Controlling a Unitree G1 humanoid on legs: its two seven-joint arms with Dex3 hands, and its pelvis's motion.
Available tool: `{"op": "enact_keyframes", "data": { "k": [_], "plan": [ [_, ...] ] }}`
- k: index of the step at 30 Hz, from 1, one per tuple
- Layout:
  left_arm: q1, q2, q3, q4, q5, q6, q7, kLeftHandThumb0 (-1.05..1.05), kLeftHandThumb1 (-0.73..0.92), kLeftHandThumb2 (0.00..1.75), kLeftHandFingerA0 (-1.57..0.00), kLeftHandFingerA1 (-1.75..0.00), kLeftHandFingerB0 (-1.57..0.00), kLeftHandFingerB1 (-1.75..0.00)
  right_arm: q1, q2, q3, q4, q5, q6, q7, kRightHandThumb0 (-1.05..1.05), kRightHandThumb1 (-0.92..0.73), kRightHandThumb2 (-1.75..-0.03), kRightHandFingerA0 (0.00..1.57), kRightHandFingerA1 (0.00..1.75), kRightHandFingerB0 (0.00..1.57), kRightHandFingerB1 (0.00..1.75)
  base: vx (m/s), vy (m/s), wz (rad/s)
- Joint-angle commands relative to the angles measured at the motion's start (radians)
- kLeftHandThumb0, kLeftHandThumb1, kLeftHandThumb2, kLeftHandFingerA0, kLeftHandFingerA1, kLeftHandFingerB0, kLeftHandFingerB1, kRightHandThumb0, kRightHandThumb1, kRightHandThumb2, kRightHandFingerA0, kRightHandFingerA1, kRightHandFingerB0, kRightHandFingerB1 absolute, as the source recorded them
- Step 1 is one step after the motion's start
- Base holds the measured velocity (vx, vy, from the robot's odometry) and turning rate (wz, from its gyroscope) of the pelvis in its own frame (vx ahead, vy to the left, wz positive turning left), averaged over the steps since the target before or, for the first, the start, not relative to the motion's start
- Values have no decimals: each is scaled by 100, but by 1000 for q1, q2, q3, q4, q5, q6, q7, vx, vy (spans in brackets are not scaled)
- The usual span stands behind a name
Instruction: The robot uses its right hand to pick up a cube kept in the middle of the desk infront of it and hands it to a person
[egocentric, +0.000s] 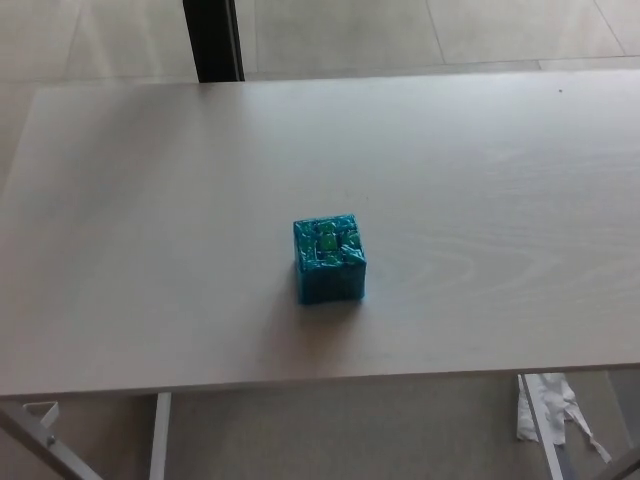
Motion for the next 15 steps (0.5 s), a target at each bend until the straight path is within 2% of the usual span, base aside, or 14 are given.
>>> {"op": "enact_keyframes", "data": {
  "k": [1,2,3,4,5,6,7,8,9,10,11,12,14,15],
  "plan": [
    [-15,7,6,24,-22,-18,-8,-105,32,117,-53,-123,0,-88,20,-35,-31,15,56,-58,33,-64,-44,-78,44,83,23,42,0,0,0],
    [-15,11,5,26,-21,-24,-13,-105,35,118,-59,-129,-4,-92,16,-36,-52,9,76,-26,15,-56,-50,-56,64,95,31,31,0,0,0],
    [-16,11,9,26,-26,-24,-17,-105,35,118,-59,-129,-4,-92,15,-35,-67,7,90,-24,12,-56,-50,-56,64,95,31,31,0,0,0],
    [-15,11,14,24,-32,-29,-24,-105,43,86,-49,-156,-6,-131,17,-34,-89,5,108,-45,17,-58,-52,-56,71,96,31,30,0,0,0],
    [-13,15,17,17,-36,-34,-33,-105,45,83,-47,-156,-6,-132,11,-35,-98,0,112,-54,14,-62,-53,-56,76,91,31,30,0,0,0],
    [-15,19,16,18,-36,-34,-33,-105,43,91,-42,-151,0,-149,-4,-46,-115,-6,120,-43,-16,-62,-54,-57,73,106,31,31,0,0,0],
    [-16,20,17,19,-36,-36,-32,-105,47,83,-35,-148,-8,-136,-16,-53,-134,-11,134,-29,-32,-64,-45,-79,77,109,24,43,0,0,0],
    [-16,19,17,20,-37,-38,-32,-105,47,83,-35,-148,-8,-136,-25,-57,-153,-15,148,-14,-37,-64,-45,-79,77,109,24,43,0,0,0],
    [-22,21,19,21,-39,-26,-24,-105,47,84,-37,-152,-7,-136,-27,-61,-169,-24,154,-47,-35,-60,-57,-58,78,134,30,31,0,0,0],
    [-24,16,15,25,-35,-25,-13,-105,44,84,-39,-152,0,-140,-21,-70,-177,-44,154,-59,-39,-72,-57,-59,71,124,28,31,0,0,0],
    [-25,15,11,27,-32,-25,-7,-105,47,83,-37,-148,-7,-130,-35,-71,-203,-57,176,-47,-54,-73,-46,-81,85,103,25,43,0,0,0],
    [-25,15,10,28,-30,-24,-5,-105,47,81,-36,-152,-5,-132,-48,-73,-227,-76,196,-59,-46,-63,-58,-58,100,134,26,30,0,0,0],
    [-21,14,12,25,-35,-27,-14,-105,46,81,-38,-159,-8,-138,-77,-74,-256,-110,214,-114,-34,-63,-56,-58,98,136,29,31,0,0,0],
    [-20,14,13,23,-37,-33,-20,-105,46,81,-36,-156,-8,-138,-100,-79,-259,-143,215,-74,-47,-67,-55,-57,101,147,33,32,0,0,0]
  ]
}}
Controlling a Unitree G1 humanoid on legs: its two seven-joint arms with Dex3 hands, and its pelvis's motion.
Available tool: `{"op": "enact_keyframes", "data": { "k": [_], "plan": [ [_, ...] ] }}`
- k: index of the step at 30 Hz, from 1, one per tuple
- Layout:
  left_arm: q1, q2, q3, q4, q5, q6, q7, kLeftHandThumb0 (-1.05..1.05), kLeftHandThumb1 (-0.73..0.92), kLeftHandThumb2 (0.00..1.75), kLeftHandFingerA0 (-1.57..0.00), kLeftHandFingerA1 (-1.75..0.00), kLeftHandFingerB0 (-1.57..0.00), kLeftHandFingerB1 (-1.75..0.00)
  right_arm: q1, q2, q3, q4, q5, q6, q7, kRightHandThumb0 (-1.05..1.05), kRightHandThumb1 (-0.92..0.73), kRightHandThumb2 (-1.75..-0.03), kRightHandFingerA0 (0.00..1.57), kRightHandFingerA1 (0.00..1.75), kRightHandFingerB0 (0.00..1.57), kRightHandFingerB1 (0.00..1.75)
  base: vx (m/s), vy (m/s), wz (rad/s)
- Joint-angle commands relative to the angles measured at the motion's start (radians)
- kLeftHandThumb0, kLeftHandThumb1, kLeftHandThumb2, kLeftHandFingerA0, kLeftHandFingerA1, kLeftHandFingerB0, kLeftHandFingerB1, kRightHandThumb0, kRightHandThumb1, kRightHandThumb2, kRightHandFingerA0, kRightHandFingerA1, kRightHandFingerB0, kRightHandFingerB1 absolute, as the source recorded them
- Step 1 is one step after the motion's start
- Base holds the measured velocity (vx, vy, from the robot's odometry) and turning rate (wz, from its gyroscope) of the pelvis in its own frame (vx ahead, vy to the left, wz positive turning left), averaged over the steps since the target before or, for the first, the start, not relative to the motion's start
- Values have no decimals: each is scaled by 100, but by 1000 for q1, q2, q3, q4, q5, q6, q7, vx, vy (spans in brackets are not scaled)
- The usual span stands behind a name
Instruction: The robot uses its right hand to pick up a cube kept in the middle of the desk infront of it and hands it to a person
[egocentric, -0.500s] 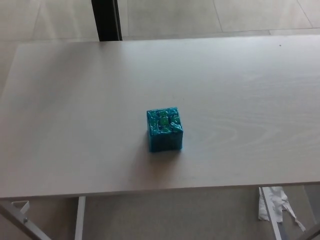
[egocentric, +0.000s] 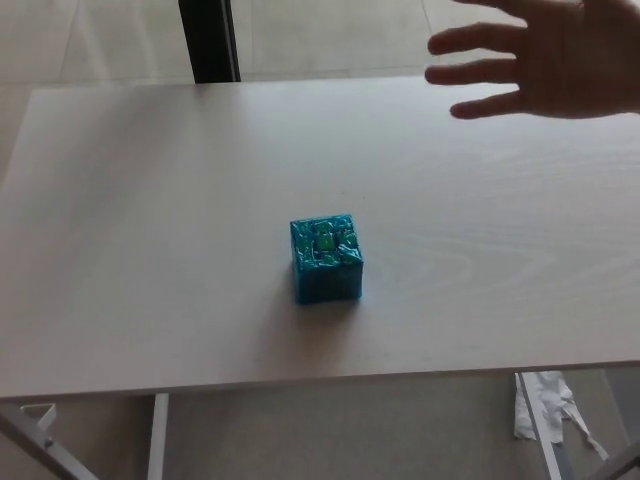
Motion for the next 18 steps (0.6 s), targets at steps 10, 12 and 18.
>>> {"op": "enact_keyframes", "data": {
  "k": [10,12,18],
  "plan": [
    [4,2,-6,3,-12,-32,-4,-105,47,83,-35,-150,-9,-135,-143,105,144,-1072,317,325,56,-57,-49,-56,90,75,38,33,0,0,0],
    [-6,2,-16,4,-2,-20,10,-105,46,84,-36,-150,-7,-132,-184,120,220,-1161,294,343,42,-52,-53,-56,50,49,35,33,0,0,0],
    [1,-7,-23,-2,0,-39,0,-105,45,85,-40,-154,-3,-150,-381,233,493,-1268,104,385,35,-58,-53,-56,39,51,37,33,0,0,0]
  ]
}}
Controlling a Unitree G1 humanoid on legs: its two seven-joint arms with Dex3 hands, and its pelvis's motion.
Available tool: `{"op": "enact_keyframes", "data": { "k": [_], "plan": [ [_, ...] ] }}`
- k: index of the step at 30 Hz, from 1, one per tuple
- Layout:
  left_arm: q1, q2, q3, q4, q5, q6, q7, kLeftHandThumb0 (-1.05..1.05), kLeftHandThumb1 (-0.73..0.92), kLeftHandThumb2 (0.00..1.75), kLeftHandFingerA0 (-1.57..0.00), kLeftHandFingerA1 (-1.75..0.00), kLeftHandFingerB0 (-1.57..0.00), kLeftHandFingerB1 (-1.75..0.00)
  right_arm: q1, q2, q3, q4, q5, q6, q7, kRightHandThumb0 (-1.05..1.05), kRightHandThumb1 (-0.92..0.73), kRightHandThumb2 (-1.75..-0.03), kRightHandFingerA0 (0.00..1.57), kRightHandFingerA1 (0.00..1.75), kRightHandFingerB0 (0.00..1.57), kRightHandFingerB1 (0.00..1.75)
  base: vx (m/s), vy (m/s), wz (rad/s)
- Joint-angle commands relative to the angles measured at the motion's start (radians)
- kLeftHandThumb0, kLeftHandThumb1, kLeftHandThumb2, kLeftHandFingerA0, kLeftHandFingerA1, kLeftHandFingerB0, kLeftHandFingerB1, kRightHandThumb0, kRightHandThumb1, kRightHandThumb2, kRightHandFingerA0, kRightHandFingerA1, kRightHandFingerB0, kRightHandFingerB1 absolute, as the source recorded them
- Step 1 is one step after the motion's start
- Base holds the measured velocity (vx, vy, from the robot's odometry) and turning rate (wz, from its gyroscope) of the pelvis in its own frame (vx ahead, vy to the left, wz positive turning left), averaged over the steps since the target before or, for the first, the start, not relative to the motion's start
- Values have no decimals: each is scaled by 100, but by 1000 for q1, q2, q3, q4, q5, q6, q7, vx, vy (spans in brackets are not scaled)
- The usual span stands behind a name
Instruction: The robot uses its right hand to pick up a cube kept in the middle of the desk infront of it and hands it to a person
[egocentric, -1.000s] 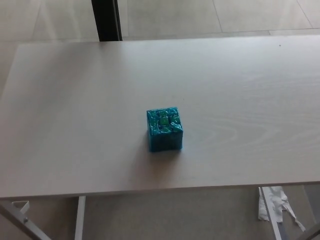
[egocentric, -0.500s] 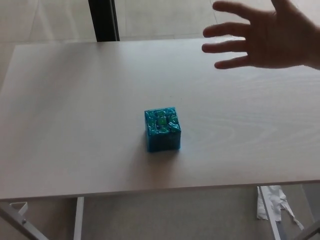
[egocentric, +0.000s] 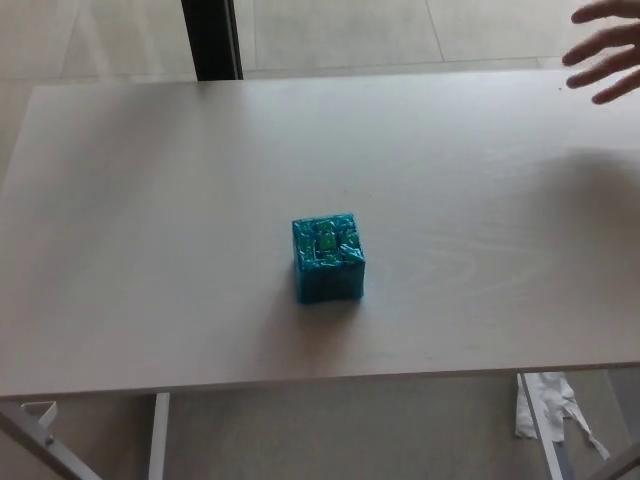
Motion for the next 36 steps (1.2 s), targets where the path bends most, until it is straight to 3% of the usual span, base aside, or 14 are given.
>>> {"op": "enact_keyframes", "data": {
  "k": [1,12,13,15,16,18,20,24,25,27,28,29,35,36],
  "plan": [
    [2,6,-15,0,2,-39,1,-105,45,85,-40,-154,-3,-150,-242,161,444,-701,14,326,19,-58,-53,-56,39,51,37,33,0,0,0],
    [-2,6,-17,2,0,-36,-5,-105,47,81,-37,-152,-9,-136,-339,287,705,-635,-209,353,51,-63,-50,-56,55,48,45,34,0,0,0],
    [-3,6,-17,2,0,-38,-5,-105,47,82,-36,-152,-9,-134,-342,294,733,-628,-234,359,53,-73,-43,-82,53,57,37,45,0,0,0],
    [-4,7,-18,2,0,-37,-7,-105,47,83,-36,-149,-10,-132,-354,300,797,-606,-295,357,58,-68,-53,-57,54,48,42,33,0,0,0],
    [-2,6,-20,2,2,-42,-7,-105,47,83,-36,-151,-10,-134,-361,305,826,-586,-326,341,56,-82,-48,-83,50,58,38,44,0,0,0],
    [-7,6,-20,6,1,-34,-2,-105,47,83,-35,-149,-10,-134,-367,315,871,-555,-350,328,58,-68,-53,-57,52,51,41,33,0,0,0],
    [-11,3,-21,7,0,-28,-2,-105,46,82,-45,-153,-10,-133,-384,317,952,-501,-425,295,72,-72,-42,-84,46,59,32,45,0,0,0],
    [-10,2,-19,6,-5,-29,-6,-105,41,89,-49,-153,-3,-151,-407,306,1028,-477,-484,296,73,-70,-54,-57,54,50,43,34,0,0,0],
    [-11,3,-19,5,-6,-29,-8,-105,44,84,-46,-156,-11,-139,-415,307,1049,-464,-505,289,70,-79,-46,-85,50,60,39,46,0,0,0],
    [-11,4,-20,4,-5,-31,-10,-105,45,83,-39,-154,-10,-140,-427,306,1076,-432,-532,261,60,-73,-54,-57,54,55,43,37,0,0,0],
    [-15,5,-20,6,-6,-28,-7,-105,46,82,-37,-148,-10,-133,-441,300,1105,-414,-562,260,59,-81,-47,-87,50,62,37,48,0,0,0],
    [-16,5,-19,6,-7,-27,-7,-105,46,83,-39,-150,-10,-137,-450,294,1124,-407,-573,270,73,-76,-58,-58,48,56,36,41,0,0,0],
    [-19,5,-33,9,8,-36,1,-105,49,81,-45,-154,-10,-137,-466,285,1191,-324,-608,240,68,-70,-44,-87,42,63,33,49,0,0,0],
    [-18,3,-35,8,10,-40,0,-105,48,81,-44,-153,-11,-136,-470,286,1199,-308,-614,240,63,-71,-59,-58,44,59,38,38,0,0,0]
  ]
}}
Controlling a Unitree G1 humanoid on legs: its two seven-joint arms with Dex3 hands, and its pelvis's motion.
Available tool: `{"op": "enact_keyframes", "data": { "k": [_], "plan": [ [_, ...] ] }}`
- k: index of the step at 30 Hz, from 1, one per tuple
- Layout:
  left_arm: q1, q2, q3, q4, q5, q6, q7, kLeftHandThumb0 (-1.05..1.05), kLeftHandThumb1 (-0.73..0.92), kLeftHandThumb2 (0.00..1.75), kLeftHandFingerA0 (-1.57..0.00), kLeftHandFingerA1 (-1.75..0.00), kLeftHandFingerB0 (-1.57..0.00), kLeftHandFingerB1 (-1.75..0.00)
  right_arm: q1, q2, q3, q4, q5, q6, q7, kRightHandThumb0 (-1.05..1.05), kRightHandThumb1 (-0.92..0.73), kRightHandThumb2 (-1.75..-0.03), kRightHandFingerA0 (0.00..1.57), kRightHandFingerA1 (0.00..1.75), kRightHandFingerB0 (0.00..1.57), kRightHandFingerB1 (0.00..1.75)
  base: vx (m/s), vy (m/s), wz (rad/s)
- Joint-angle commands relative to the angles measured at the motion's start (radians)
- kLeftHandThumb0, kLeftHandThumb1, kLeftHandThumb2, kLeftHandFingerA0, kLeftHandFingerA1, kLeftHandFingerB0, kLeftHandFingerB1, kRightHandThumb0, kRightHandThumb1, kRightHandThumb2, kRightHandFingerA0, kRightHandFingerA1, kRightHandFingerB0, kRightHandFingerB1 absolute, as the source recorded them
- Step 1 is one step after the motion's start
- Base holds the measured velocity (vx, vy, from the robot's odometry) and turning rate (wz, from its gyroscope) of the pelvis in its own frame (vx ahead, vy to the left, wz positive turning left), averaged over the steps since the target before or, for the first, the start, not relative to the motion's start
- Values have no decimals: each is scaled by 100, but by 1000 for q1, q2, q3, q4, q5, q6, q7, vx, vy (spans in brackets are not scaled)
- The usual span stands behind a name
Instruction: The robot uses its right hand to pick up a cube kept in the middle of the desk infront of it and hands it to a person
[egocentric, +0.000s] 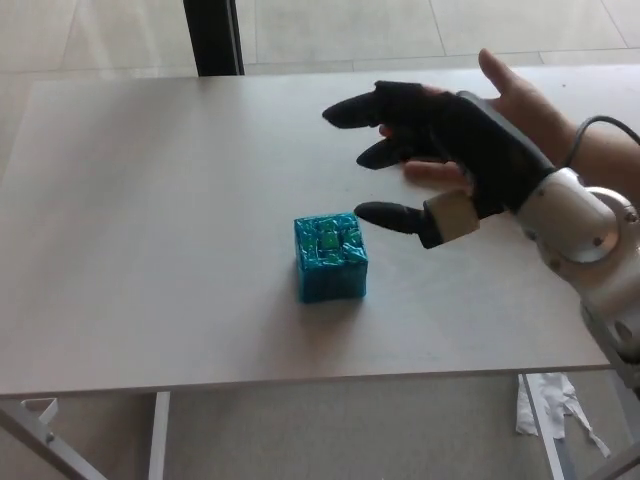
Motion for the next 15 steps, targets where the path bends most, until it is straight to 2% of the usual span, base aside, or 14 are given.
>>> {"op": "enact_keyframes", "data": {
  "k": [1,2,7,8,9,10,11,12,13,15],
  "plan": [
    [-6,9,-16,9,7,-34,0,-105,48,81,-44,-153,-11,-136,-75,-33,151,119,-268,25,32,-71,-59,-58,44,59,38,38,0,0,0],
    [-7,8,-15,9,4,-30,2,-105,45,85,-50,-155,-11,-136,-79,-23,158,143,-273,23,18,-72,-59,-58,42,60,38,40,0,0,0],
    [-3,8,-9,7,-7,-26,-9,-105,45,82,-41,-152,-9,-136,-113,-9,199,210,-317,15,-9,-73,-61,-59,31,50,37,37,0,0,0],
    [-3,8,-11,9,-4,-30,-10,-105,45,81,-44,-155,-9,-140,-118,-4,204,218,-327,14,-22,-73,-59,-58,23,49,38,38,0,0,0],
    [-2,8,-15,11,0,-36,-11,-105,45,81,-44,-155,-9,-140,-126,4,211,231,-343,12,-42,-73,-59,-58,23,49,38,38,0,0,0],
    [1,8,-23,10,8,-44,-9,-105,47,83,-47,-157,-11,-139,-139,8,223,245,-361,15,-48,-83,-51,-87,14,52,31,48,0,0,0],
    [-1,7,-23,10,7,-41,-5,-105,46,85,-50,-157,-13,-138,-148,13,230,260,-372,11,-59,-75,-61,-59,12,46,36,37,0,0,0],
    [0,4,-23,9,5,-40,-6,-105,47,83,-45,-157,-11,-141,-154,17,238,269,-384,14,-66,-86,-52,-87,6,45,29,47,0,0,0],
    [0,5,-26,7,6,-38,-6,-105,46,83,-47,-155,-12,-136,-161,24,243,278,-393,14,-72,-77,-48,-90,2,30,25,48,0,0,0],
    [4,6,-34,5,11,-49,-7,-105,46,85,-47,-158,-11,-137,-178,43,257,294,-420,0,-108,-76,-47,-88,0,30,24,48,0,0,0]
  ]
}}
